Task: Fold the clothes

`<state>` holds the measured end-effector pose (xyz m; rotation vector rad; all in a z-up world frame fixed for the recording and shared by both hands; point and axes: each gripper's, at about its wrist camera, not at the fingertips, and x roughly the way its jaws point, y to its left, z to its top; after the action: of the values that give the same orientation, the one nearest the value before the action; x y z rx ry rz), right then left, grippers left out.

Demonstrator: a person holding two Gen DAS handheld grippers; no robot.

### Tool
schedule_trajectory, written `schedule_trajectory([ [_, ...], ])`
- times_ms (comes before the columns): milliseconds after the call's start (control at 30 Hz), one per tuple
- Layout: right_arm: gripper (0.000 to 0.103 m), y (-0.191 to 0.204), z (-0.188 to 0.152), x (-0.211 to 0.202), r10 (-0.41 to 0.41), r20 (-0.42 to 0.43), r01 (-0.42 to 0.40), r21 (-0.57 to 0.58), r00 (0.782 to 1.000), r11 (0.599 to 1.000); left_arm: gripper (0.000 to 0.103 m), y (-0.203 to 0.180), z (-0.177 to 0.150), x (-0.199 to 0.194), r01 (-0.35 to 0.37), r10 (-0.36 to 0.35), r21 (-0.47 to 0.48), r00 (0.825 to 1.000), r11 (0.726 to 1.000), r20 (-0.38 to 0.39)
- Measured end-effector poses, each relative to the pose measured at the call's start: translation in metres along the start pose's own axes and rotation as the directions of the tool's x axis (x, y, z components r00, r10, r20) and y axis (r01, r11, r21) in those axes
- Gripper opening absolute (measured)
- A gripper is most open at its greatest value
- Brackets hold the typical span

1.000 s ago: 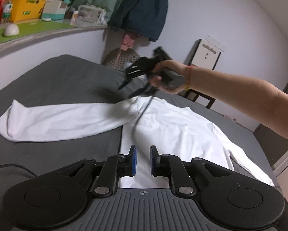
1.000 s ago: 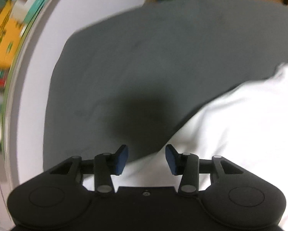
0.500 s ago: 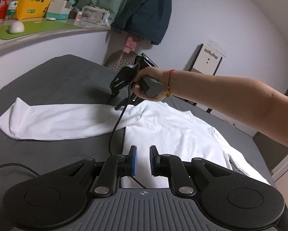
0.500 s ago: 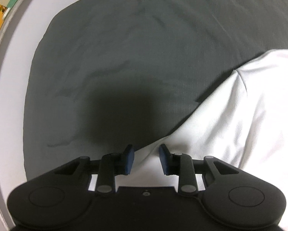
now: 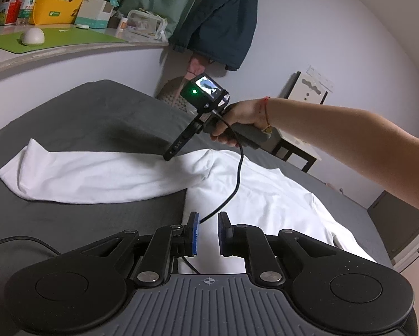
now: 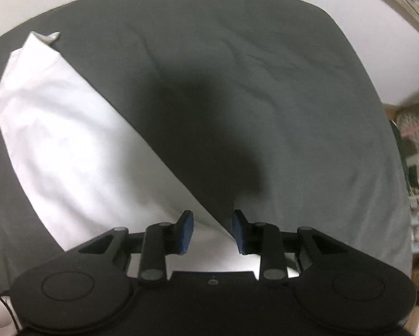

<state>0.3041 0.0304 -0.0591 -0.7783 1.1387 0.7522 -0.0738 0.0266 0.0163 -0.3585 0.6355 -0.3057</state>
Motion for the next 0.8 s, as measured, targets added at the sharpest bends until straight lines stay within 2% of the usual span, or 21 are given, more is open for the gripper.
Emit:
schedule_trajectory([
  [133, 0.030, 0.006, -0.004, 0.005, 0.009, 0.000, -0.009, -0.046, 1.000, 0.999, 0.012, 0.002, 0.000, 0.000, -0.004, 0.004, -0.009, 1.000, 1.000, 0.004],
  [233, 0.030, 0.011, -0.006, 0.005, 0.010, 0.038, -0.008, -0.056, 0.999, 0.998, 0.012, 0.003, 0.000, 0.001, -0.006, 0.006, -0.016, 1.000, 1.000, 0.003],
  [300, 0.023, 0.011, -0.009, 0.006, 0.034, 0.047, -0.032, -0.039, 0.998, 0.999, 0.012, 0.004, 0.000, 0.001, -0.008, 0.008, -0.020, 1.000, 1.000, 0.002],
  [367, 0.009, 0.005, -0.017, 0.005, 0.084, 0.063, -0.083, -0.011, 0.994, 0.996, 0.012, 0.003, 0.000, 0.002, -0.006, 0.006, -0.018, 1.000, 1.000, 0.000],
  [400, 0.008, 0.004, -0.020, 0.004, 0.099, 0.072, -0.099, -0.005, 0.992, 0.995, 0.012, 0.003, 0.000, 0.002, -0.004, 0.004, -0.014, 1.000, 1.000, -0.002],
  [500, 0.004, 0.012, -0.023, 0.001, 0.078, 0.096, -0.075, -0.036, 0.992, 0.997, 0.012, 0.002, 0.001, 0.003, -0.002, 0.002, -0.011, 1.000, 1.000, -0.006],
  [600, 0.003, 0.016, -0.017, -0.010, 0.027, 0.134, -0.017, -0.074, 0.991, 0.997, 0.012, 0.003, 0.001, 0.005, -0.003, 0.003, -0.011, 1.000, 1.000, -0.010],
  [733, 0.003, -0.001, 0.000, -0.017, 0.009, 0.222, -0.006, -0.013, 0.975, 1.000, 0.012, 0.003, 0.001, 0.006, 0.002, -0.002, -0.005, 1.000, 1.000, -0.011],
  [800, 0.003, -0.003, 0.003, -0.016, -0.029, 0.229, 0.025, 0.024, 0.973, 0.999, 0.012, 0.002, 0.001, 0.007, 0.004, -0.004, 0.000, 1.000, 1.000, -0.019],
])
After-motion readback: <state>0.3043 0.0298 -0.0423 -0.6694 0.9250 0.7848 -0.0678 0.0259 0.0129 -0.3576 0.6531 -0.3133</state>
